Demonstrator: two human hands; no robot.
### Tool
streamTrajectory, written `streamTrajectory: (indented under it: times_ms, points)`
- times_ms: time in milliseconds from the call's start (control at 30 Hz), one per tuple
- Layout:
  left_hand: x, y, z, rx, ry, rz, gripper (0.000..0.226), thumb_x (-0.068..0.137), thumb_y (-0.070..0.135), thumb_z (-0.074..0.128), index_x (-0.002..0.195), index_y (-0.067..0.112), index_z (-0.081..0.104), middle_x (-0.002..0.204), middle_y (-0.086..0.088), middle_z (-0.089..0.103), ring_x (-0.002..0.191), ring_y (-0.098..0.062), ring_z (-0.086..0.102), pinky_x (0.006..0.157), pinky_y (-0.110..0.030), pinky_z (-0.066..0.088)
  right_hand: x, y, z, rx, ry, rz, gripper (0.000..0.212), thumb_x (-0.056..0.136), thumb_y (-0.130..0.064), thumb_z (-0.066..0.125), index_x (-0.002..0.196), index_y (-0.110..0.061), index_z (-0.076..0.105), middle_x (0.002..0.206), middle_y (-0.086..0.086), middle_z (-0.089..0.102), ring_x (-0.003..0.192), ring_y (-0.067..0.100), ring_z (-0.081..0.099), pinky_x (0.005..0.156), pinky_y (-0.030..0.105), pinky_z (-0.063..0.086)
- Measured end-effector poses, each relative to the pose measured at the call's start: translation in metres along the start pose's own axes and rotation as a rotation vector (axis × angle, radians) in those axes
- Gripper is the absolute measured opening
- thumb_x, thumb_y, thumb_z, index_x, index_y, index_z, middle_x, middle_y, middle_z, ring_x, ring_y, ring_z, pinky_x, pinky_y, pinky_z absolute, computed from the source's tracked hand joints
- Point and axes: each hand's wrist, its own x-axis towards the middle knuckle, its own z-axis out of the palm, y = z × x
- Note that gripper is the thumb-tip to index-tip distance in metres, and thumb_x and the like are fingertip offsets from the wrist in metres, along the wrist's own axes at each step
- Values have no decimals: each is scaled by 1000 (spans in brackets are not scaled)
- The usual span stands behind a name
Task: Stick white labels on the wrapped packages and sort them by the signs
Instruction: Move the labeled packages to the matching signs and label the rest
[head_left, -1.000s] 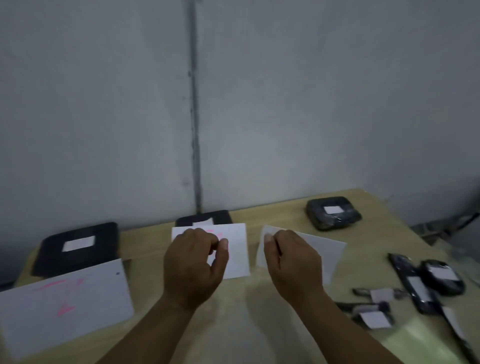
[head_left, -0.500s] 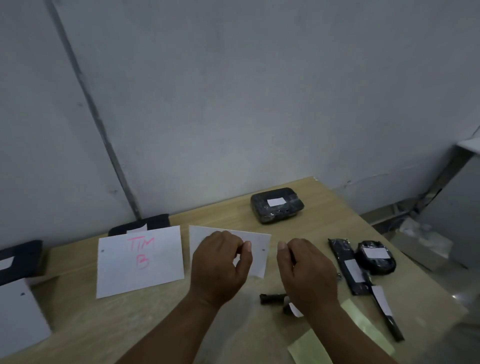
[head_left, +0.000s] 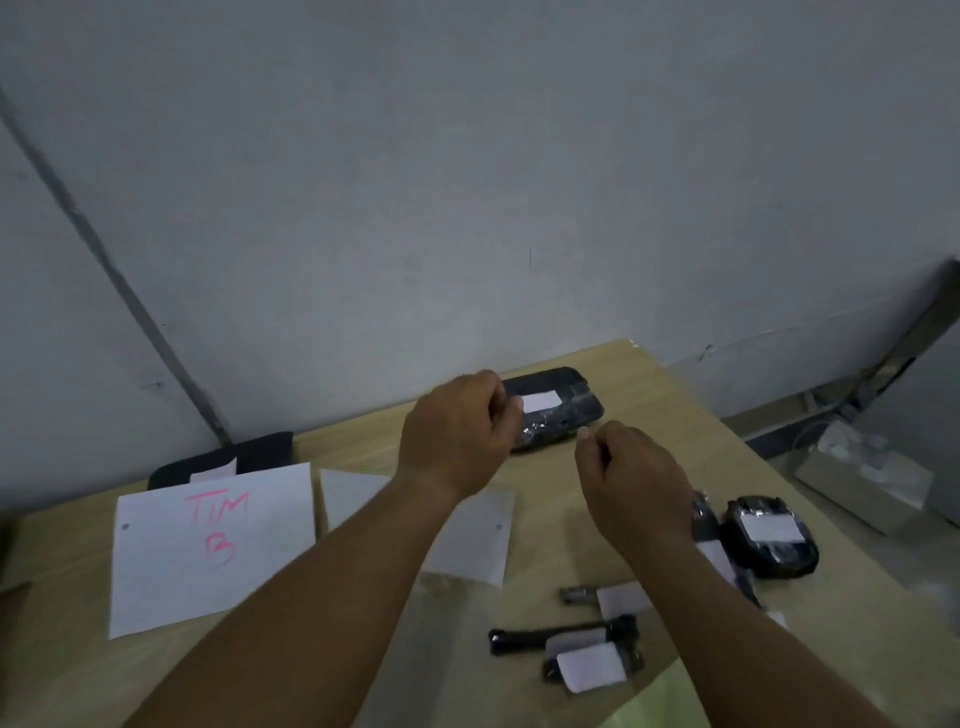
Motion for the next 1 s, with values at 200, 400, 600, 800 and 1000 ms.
streamTrajectory:
  times_ms: [200,400,600,800,1000]
  points:
    - [74,-19,67,261,-530,-433,25,94,36,57,111,19,58,116,-6,61,102,-26,58,76,-31,44,89,46,39,-107,-231,91,26,97,-44,43,110,-24,55,103,2,59,91,26,58,68,32,39]
    - [93,-34,114,372,-741,-636,43,88,23,64,128,12,53,127,-10,58,111,-29,59,84,-35,48,120,88,74,-89,-409,195,26,97,-41,47,122,-35,52,109,5,58,93,25,56,71,32,40]
    - [98,-38,137,393,-756,-639,51,85,21,66,132,9,49,124,-10,58,108,-29,59,79,-34,48,134,106,96,-35,-425,281,36,98,-34,48,134,-28,50,117,13,62,104,30,57,73,32,39]
    - [98,-48,142,359,-671,-678,40,85,10,61,124,7,55,122,-13,59,108,-31,60,80,-34,49,142,112,107,154,-407,392,32,95,-29,56,126,-22,61,117,11,65,98,27,59,76,27,42]
    - [101,-80,93,292,-567,-719,41,81,19,70,120,9,60,121,-10,62,107,-28,60,85,-32,51,143,76,111,351,-400,432,27,84,-31,68,111,-25,66,95,6,71,86,25,67,82,37,55]
